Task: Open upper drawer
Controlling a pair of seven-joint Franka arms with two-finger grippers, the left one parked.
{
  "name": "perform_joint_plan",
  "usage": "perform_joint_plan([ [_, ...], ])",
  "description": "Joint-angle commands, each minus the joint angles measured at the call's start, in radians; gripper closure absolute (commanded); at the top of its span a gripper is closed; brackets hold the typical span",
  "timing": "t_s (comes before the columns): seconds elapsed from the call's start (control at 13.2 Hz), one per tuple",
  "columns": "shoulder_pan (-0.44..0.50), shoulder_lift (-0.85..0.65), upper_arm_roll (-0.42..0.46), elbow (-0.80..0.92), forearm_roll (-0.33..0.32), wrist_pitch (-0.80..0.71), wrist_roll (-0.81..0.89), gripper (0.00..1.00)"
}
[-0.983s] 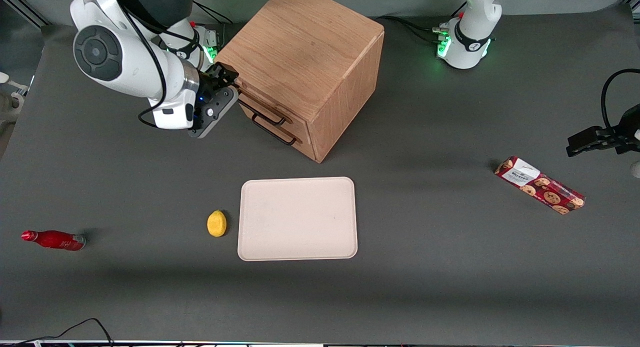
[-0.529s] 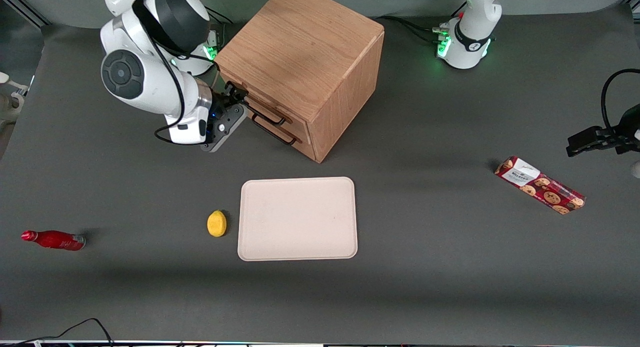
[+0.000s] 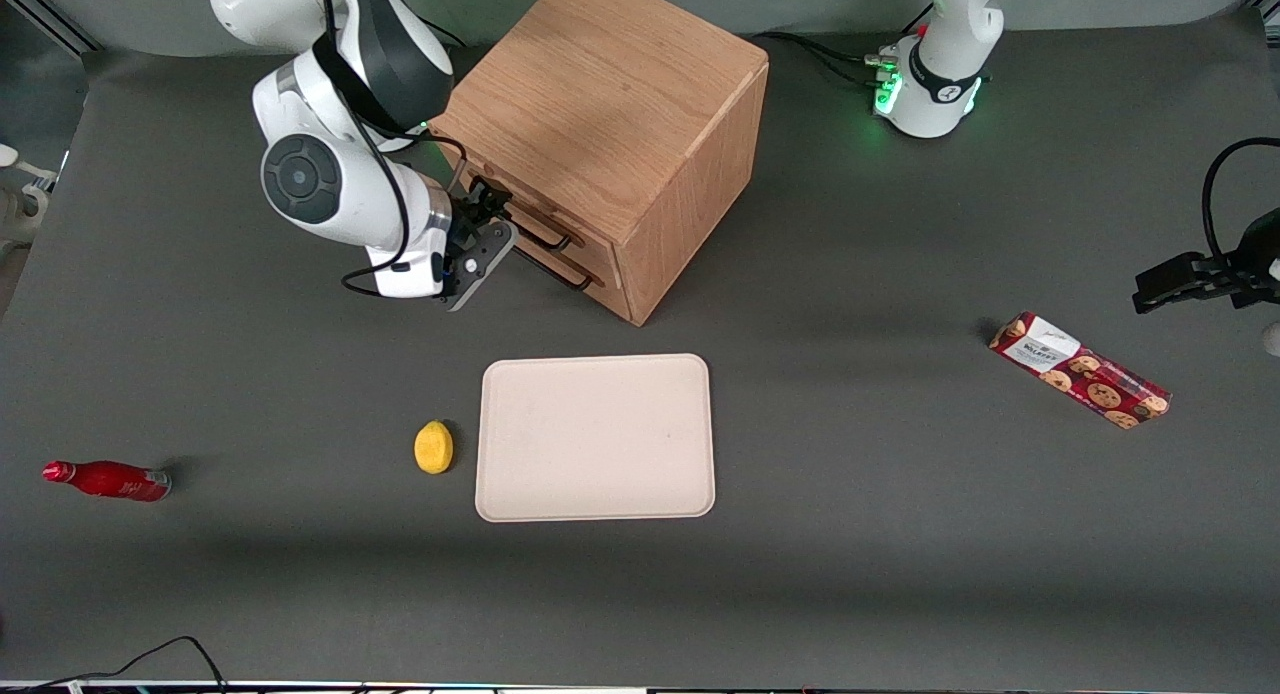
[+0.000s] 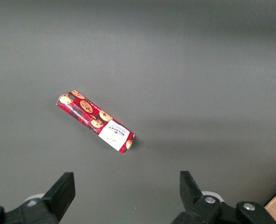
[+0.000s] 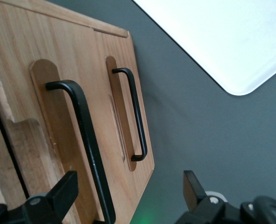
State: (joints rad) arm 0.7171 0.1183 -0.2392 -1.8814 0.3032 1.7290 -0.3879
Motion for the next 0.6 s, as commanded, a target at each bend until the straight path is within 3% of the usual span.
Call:
perform_joint_plan([
  [0.0, 0.012, 0.001, 0.004, -0.015, 0.027, 0.020, -0.029, 0.00],
  [0.53, 0.013, 0.007, 0.009, -0.064, 0.027, 0.090, -0.066, 0.00],
])
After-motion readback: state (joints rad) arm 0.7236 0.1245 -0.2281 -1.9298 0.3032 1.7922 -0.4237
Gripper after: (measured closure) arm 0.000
